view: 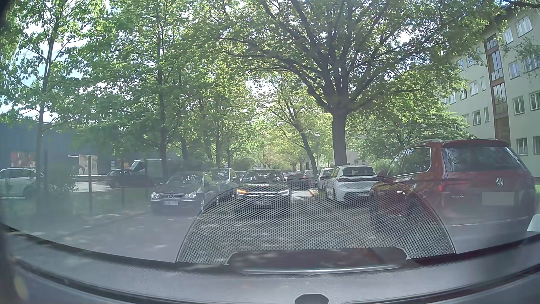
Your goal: Follow the waypoints while adhering to traffic rules and regulations
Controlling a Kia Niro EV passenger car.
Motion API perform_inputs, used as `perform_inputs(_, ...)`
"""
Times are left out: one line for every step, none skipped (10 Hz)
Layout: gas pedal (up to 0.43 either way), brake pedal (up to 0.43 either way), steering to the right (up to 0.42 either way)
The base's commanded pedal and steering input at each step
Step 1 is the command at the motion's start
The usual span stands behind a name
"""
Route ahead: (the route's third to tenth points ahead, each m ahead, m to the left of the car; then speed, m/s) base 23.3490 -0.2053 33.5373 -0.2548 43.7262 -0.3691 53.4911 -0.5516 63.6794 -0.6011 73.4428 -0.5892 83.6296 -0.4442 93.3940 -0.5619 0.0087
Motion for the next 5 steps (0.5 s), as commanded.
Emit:
perform_inputs(0.000, 0.317, -0.004)
perform_inputs(0.000, 0.317, -0.004)
perform_inputs(0.000, 0.317, -0.005)
perform_inputs(0.000, 0.317, -0.004)
perform_inputs(0.000, 0.311, -0.004)
